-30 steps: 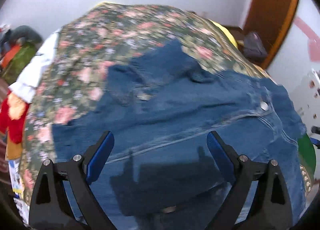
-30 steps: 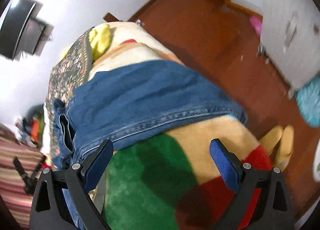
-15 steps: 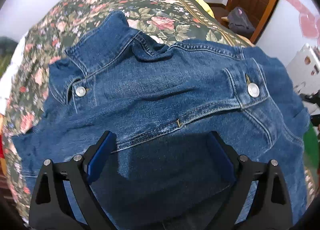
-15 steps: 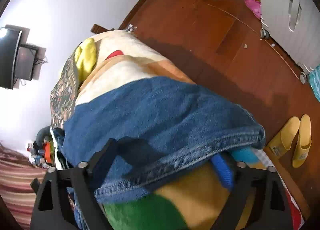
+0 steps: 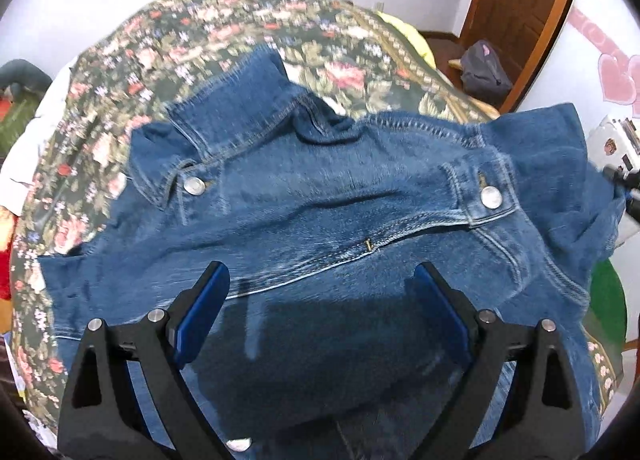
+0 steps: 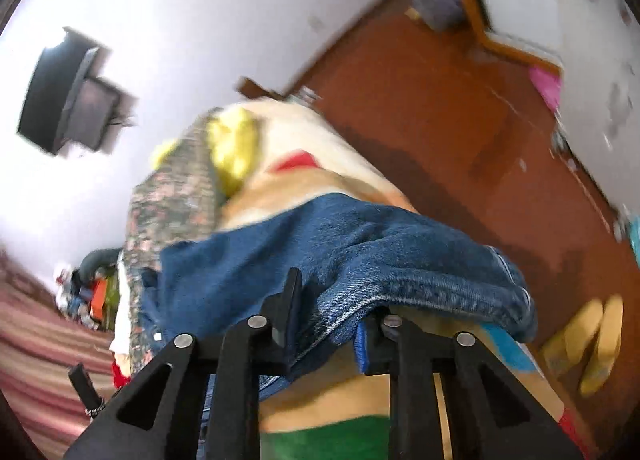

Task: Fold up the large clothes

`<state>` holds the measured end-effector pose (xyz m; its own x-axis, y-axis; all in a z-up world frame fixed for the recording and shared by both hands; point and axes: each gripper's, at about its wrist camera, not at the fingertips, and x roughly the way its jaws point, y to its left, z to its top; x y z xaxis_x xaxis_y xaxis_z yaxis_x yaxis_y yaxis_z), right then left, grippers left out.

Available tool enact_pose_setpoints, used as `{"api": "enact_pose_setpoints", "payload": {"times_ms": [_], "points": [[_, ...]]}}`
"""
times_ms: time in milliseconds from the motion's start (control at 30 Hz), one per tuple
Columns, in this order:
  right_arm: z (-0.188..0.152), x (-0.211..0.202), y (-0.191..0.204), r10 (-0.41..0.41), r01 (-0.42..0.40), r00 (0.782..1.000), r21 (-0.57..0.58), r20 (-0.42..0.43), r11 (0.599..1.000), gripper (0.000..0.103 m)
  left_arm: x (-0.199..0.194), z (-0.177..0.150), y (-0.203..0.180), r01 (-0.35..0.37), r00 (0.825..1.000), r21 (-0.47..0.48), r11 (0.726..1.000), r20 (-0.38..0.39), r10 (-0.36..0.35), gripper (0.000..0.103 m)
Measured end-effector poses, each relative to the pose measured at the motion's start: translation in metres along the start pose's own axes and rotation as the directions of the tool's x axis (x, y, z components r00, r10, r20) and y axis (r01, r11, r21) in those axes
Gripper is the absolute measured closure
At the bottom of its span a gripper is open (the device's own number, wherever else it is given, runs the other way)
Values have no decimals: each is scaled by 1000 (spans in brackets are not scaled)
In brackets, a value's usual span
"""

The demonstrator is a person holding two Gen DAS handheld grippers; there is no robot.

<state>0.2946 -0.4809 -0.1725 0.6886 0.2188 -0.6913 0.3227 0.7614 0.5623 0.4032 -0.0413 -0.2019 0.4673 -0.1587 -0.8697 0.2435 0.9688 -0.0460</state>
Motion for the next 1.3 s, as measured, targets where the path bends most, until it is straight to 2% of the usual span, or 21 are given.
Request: {"api": "enact_pose_setpoints", "payload": {"times_ms": [67,133,367,533,700,833,1033,1167,1300], "points": [[4,-18,35,18,-11,997,-96,75,995,86,-14,-1,5,0,999,-8,1000,35,0,9],[7,-31,65,52,-34,992,-159,114,987,87,-30,-4,14,5,997,-26,1000,71,-4,9],[-3,-53,173,177,-118,971,-328,158,937,88,-77,-14,48,5,985,-77,997,175,9,9],[-36,-37,245,262,-207,962,-410,82,888,88,-117,-37,85,-19,966,-125,992,253,50,9],[-83,5,305,274,-266,960,-488,-57,831,89,-142,-67,124,-61,956,-187,980,271,111,9],[-129,52,339,227,-293,956,-535,-187,793,89,-148,-92,148,-80,956,-236,968,256,142,9],[-183,112,339,116,-297,933,-547,-340,783,88,-144,-125,174,-82,964,-313,946,215,154,9],[-214,138,330,-3,-272,901,-571,-433,774,88,-132,-138,186,-82,973,-347,934,173,150,9],[-241,156,322,-160,-234,856,-645,-491,727,88,-123,-141,189,-66,981,-376,924,147,130,9]]}}
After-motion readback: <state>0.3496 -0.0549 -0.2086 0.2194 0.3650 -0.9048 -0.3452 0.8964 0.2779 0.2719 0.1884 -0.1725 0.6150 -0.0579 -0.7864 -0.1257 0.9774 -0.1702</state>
